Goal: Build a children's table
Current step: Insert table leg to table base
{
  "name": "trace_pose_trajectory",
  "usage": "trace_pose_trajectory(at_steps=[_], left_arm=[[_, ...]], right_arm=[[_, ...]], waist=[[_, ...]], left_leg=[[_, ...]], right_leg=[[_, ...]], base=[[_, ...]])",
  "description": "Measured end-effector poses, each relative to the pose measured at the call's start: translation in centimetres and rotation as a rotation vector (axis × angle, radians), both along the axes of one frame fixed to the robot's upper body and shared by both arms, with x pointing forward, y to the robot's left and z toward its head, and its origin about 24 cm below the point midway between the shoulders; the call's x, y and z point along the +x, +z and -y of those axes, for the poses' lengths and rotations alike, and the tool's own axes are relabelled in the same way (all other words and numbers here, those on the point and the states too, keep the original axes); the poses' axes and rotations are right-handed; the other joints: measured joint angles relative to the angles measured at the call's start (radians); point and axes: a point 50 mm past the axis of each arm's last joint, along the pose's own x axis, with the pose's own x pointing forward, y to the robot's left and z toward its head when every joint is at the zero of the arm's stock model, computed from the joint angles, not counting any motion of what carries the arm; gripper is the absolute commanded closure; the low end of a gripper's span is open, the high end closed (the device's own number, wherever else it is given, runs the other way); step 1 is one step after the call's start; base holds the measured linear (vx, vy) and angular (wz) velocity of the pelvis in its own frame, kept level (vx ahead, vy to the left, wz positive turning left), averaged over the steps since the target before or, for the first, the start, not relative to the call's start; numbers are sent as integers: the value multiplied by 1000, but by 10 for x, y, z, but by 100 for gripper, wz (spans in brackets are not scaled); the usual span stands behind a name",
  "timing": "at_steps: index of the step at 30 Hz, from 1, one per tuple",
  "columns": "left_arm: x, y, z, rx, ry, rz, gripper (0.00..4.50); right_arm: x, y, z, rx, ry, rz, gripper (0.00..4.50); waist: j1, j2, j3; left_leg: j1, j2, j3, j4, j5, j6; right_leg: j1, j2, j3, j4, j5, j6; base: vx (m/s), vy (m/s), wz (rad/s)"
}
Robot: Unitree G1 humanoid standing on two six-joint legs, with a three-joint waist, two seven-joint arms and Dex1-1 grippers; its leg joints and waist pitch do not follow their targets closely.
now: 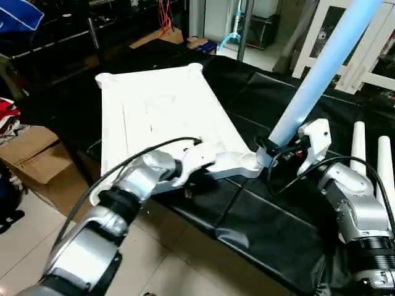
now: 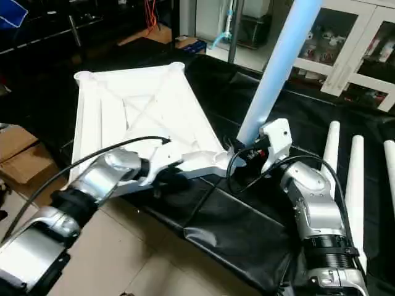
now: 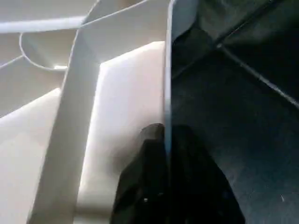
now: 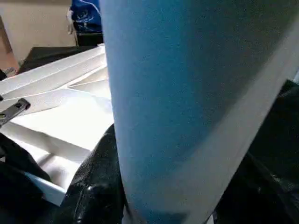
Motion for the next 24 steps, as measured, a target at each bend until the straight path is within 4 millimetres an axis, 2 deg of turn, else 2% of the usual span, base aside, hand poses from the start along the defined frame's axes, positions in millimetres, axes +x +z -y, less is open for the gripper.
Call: trace_pose_trajectory(at_steps=[7, 11, 15, 24], left_arm=[[-9, 0, -13, -25, -42, 23, 450], [-14, 0, -16, -32, -61, 24, 450], [-18, -1, -16, -37, -80, 18, 450], [-20, 1, -13, -38, -92, 14, 450]], right_arm=[[-6, -2, -10, 96, 134, -98, 264], [-14, -14, -17, 108, 209, -170, 264], [-5, -15, -19, 98, 191, -157, 264], [7, -14, -28, 80, 176, -143, 264]], waist=[[-13, 3, -2], [-20, 3, -3], [-25, 4, -3], [-24, 4, -3]], left_leg=[[3, -2, 1, -9, 0, 1], [4, -3, 2, -12, 0, 1], [5, -4, 4, -12, 0, 2], [4, -8, 5, -13, -2, 6]], right_leg=[[3, 0, 0, -8, 0, 0], [3, -1, 1, -11, 0, 0], [3, -2, 1, -12, 0, 0], [3, -6, 2, -13, -1, -2]], base=[[0, 0, 0], [0, 0, 0], [0, 0, 0], [0, 0, 0]])
